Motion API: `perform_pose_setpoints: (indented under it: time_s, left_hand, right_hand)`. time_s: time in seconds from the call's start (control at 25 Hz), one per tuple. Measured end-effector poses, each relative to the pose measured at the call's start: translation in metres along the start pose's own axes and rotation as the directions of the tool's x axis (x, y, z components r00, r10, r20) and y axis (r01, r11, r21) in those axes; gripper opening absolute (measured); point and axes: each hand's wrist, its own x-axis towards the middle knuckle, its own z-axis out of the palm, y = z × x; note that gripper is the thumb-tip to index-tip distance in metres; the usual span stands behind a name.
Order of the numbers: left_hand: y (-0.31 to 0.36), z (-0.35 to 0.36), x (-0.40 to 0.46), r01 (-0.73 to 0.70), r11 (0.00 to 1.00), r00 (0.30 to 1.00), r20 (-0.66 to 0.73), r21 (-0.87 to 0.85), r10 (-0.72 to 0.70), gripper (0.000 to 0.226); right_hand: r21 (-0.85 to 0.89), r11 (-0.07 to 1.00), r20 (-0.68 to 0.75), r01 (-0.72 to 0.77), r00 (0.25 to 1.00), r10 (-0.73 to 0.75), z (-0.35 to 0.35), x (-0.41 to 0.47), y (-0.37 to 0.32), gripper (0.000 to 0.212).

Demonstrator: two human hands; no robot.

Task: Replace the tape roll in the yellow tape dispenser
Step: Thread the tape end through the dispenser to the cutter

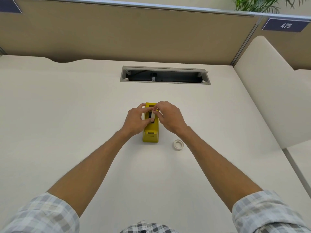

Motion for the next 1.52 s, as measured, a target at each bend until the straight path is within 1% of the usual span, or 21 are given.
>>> perform_pose_setpoints:
  time_s: [0.16,0.24,0.32,0.4,0.48,0.68,0.8,0.88,1.0,1.08,1.12,1.2,1.32,1.52]
  left_hand:
    - [0.0,0.0,-0.002,-0.022,0.999,1.0,-0.005,-0.023,0.022,0.051]
    - [0.002,0.001,-0.003,0.005,0.999,1.0,-0.01,-0.047,-0.006,0.06]
    - [0.003,0.002,-0.002,0.044,0.998,0.999,-0.016,-0.033,-0.044,0.072]
    - [0.004,0.003,-0.002,0.063,0.998,0.998,-0.019,-0.001,-0.063,0.078]
    - [0.004,0.003,-0.002,0.074,0.997,0.997,-0.017,0.01,-0.074,0.079]
    - [0.001,0.005,-0.003,0.059,0.998,0.998,-0.021,0.01,-0.058,0.077]
    - [-0.001,0.005,-0.004,0.026,0.999,1.0,-0.012,-0.032,-0.026,0.073]
    - [0.0,0.004,-0.004,0.014,0.996,1.0,-0.011,-0.091,-0.015,0.068]
    - [0.0,0.005,-0.005,-0.013,0.987,1.0,-0.021,-0.158,0.009,0.055]
    - [-0.002,0.007,-0.005,-0.025,0.985,1.0,-0.014,-0.17,0.023,0.044]
    - [-0.002,0.007,-0.005,-0.015,0.986,1.0,-0.008,-0.167,0.014,0.042]
    - [0.0,0.006,-0.005,0.005,0.986,1.0,-0.007,-0.169,-0.006,0.042]
    - [0.003,0.003,-0.005,-0.022,0.984,0.999,-0.028,-0.178,0.017,0.043]
    - [0.004,-0.002,-0.005,-0.035,0.984,0.999,-0.036,-0.176,0.029,0.043]
  right_hand:
    - [-0.013,1.0,0.009,-0.008,1.0,0.008,-0.002,0.007,0.0,0.015]
    - [-0.015,1.0,0.017,-0.009,1.0,0.01,-0.002,0.009,0.001,0.015]
    - [-0.012,1.0,0.021,-0.015,1.0,0.015,-0.002,0.009,0.001,0.016]
    - [0.022,0.999,0.025,-0.04,0.999,0.039,-0.002,0.011,0.001,0.016]
    - [0.07,0.995,0.027,-0.071,0.997,0.069,-0.004,0.012,0.0,0.016]
    - [0.186,0.973,0.062,-0.139,0.99,0.13,-0.008,0.014,0.003,0.013]
    - [0.19,0.969,0.098,-0.158,0.985,0.142,-0.011,0.015,0.003,0.012]
    - [0.178,0.971,0.112,-0.16,0.984,0.141,-0.011,0.015,0.003,0.012]
    - [0.179,0.971,0.106,-0.157,0.984,0.14,-0.011,0.014,0.004,0.011]
    - [0.191,0.97,0.096,-0.15,0.986,0.133,-0.011,0.014,0.005,0.011]
    - [0.199,0.969,0.091,-0.147,0.987,0.131,-0.011,0.013,0.005,0.011]
    - [0.23,0.961,0.073,-0.152,0.988,0.139,-0.009,0.013,0.005,0.009]
    - [0.301,0.935,0.058,-0.19,0.982,0.181,-0.006,0.013,0.004,0.007]
    - [0.373,0.896,0.091,-0.24,0.971,0.222,-0.006,0.013,0.005,0.007]
